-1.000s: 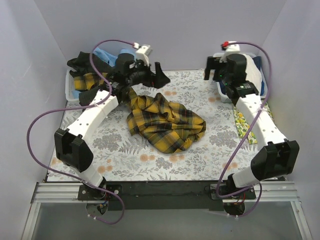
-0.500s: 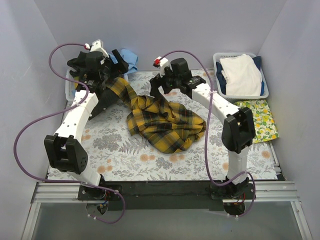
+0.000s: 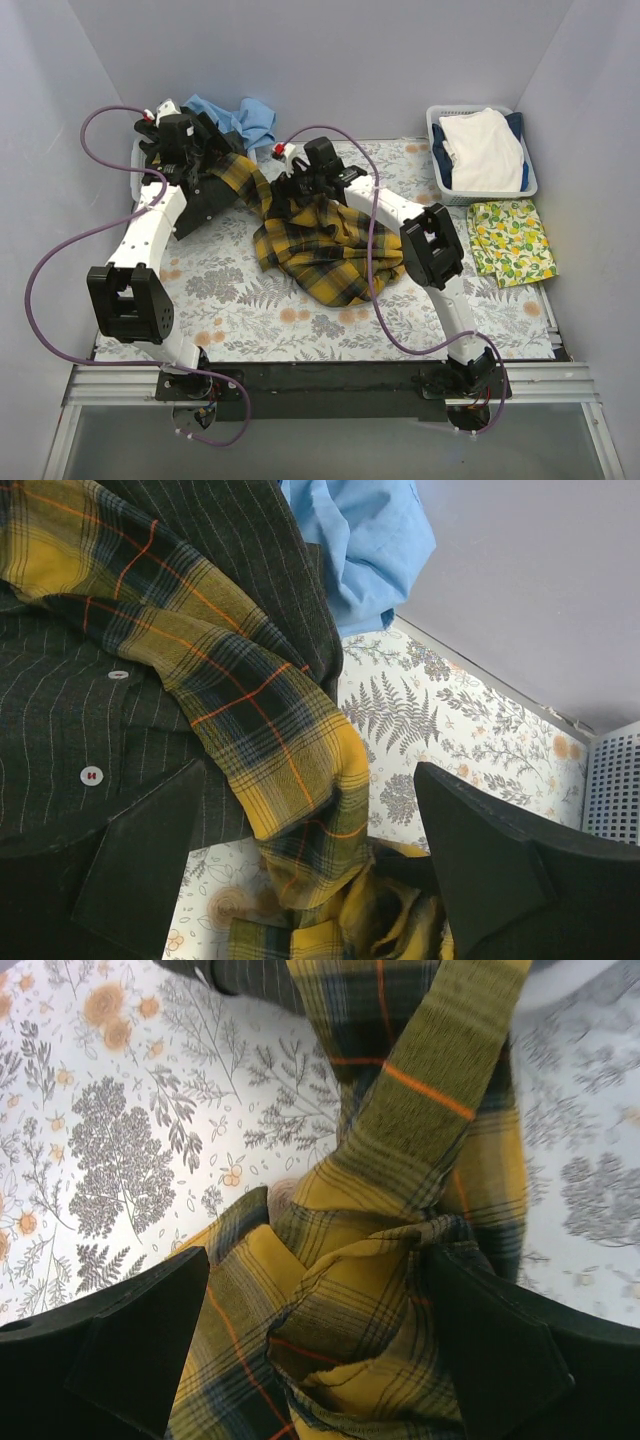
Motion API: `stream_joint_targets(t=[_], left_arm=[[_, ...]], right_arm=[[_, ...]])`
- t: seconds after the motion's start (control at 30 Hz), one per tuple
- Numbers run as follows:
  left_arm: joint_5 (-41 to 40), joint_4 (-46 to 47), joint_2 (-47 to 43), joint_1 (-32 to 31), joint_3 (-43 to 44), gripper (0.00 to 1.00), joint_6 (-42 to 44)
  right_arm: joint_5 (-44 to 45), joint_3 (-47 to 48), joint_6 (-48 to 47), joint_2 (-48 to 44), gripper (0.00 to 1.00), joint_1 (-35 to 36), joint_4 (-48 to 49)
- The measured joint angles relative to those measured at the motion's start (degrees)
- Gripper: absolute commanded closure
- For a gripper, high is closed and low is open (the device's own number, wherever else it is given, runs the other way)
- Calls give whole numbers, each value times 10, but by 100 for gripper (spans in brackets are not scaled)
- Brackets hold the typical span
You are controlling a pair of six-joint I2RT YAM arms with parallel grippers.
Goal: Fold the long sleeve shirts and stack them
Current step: Flatten the shirt out
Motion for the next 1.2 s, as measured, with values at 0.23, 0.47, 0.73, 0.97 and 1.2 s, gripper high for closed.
stream_joint_targets(t=[0.23, 0.47, 0.73, 0.97, 1.2], left_arm=[[-1, -2, 1, 0, 0, 13, -14], [-1, -2, 14, 8, 8, 13, -23], [2, -2, 51, 24, 47, 13, -30], [18, 7, 103, 44, 106, 13, -36], [42, 15, 198, 53, 171, 13, -27]], right_arm=[[-35, -54, 21, 15, 90, 5, 11], [-30, -54, 22, 14, 99, 10, -3], [43, -54, 2, -72, 99, 11, -64], [122, -98, -24, -293, 99, -1, -75], [310, -220, -50, -516, 62, -43, -39]])
